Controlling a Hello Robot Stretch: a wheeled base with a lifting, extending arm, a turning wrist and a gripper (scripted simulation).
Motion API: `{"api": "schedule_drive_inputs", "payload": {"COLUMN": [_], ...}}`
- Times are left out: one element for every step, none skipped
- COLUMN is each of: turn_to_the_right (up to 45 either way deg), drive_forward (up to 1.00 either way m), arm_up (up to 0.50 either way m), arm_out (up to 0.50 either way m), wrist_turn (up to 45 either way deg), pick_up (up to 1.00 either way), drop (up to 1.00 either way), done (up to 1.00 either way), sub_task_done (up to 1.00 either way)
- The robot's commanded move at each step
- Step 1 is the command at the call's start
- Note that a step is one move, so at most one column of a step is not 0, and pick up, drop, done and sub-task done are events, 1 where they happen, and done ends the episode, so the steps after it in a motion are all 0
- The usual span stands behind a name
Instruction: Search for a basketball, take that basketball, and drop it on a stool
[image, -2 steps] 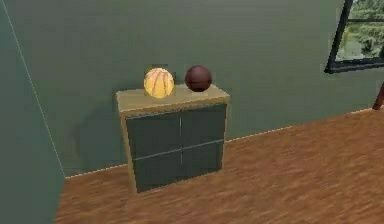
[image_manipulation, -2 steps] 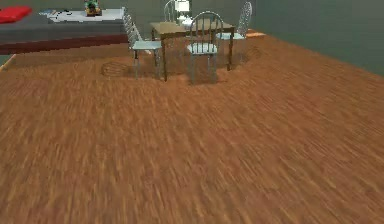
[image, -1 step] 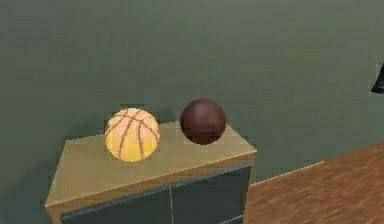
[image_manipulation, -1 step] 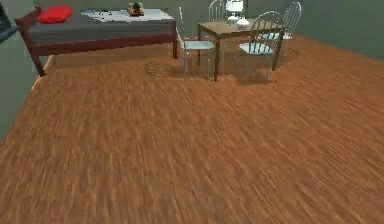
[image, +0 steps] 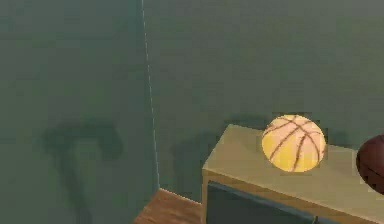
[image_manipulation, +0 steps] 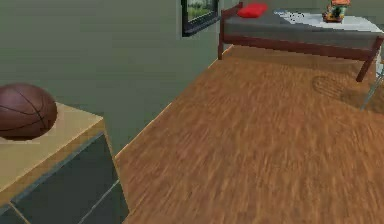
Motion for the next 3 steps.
{"api": "schedule_drive_inputs", "payload": {"turn_to_the_right": [-36.0, 45.0, 45.0], "drive_forward": [0.0, 0.0, 0.0], "arm_up": [0.0, 0.0, 0.0], "arm_out": [0.0, 0.0, 0.0], "wrist_turn": [0.0, 0.0, 0.0], "pick_up": [0.0, 0.0, 0.0], "drop": [0.0, 0.0, 0.0], "done": [0.0, 0.0, 0.0], "sub_task_done": [0.0, 0.0, 0.0]}}
